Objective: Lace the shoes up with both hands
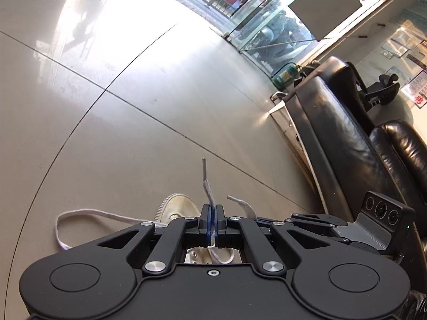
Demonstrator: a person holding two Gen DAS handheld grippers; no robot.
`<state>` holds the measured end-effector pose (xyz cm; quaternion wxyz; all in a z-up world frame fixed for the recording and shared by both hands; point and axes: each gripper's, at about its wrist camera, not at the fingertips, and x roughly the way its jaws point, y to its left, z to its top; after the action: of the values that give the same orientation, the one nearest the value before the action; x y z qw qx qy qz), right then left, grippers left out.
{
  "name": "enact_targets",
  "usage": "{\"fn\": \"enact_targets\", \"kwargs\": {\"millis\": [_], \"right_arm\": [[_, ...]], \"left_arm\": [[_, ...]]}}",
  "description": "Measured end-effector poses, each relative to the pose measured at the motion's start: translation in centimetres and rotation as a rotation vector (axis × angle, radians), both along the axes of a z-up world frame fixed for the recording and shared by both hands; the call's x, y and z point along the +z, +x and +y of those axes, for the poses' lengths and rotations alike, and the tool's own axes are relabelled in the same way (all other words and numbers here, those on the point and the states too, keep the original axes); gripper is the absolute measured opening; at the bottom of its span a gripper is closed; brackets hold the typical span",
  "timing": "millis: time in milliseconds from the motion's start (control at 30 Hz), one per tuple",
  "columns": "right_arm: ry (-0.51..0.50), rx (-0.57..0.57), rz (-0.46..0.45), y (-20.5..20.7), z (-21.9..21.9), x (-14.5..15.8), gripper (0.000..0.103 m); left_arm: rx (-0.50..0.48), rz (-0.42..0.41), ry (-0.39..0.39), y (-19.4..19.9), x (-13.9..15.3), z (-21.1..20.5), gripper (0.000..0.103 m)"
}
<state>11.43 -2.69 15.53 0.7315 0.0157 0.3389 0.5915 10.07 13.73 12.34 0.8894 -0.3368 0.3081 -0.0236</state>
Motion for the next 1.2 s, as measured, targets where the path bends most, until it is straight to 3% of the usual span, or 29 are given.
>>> {"fn": "enact_targets", "kwargs": {"millis": [200, 333, 467, 767, 1200], "right_arm": [[0.24, -0.069, -0.097, 1.2, -2.2, 9.1, 0.002], [0.366, -0.096, -0.167, 1.7, -3.3, 14.0, 0.002], [0.441, -0.109, -0.228, 2.2, -3.6, 17.1, 0.002], [0.481, -0.169, -0.22, 3.3, -4.7, 17.8, 0.003], [0.547, -0.225, -0.217, 5.4, -7.6, 18.3, 0.003]], "left_arm": [[-0.072, -0.225, 0.056, 3.2, 10.7, -1.0, 0.0], [-0.126, -0.337, 0.066, 4.7, 16.0, -2.3, 0.0], [-0.155, -0.377, 0.076, 5.9, 17.7, -4.0, 0.0], [-0.215, -0.464, 0.095, 8.5, 21.2, -7.5, 0.0], [-0.217, -0.522, 0.038, 9.1, 22.6, -7.6, 0.0]]}}
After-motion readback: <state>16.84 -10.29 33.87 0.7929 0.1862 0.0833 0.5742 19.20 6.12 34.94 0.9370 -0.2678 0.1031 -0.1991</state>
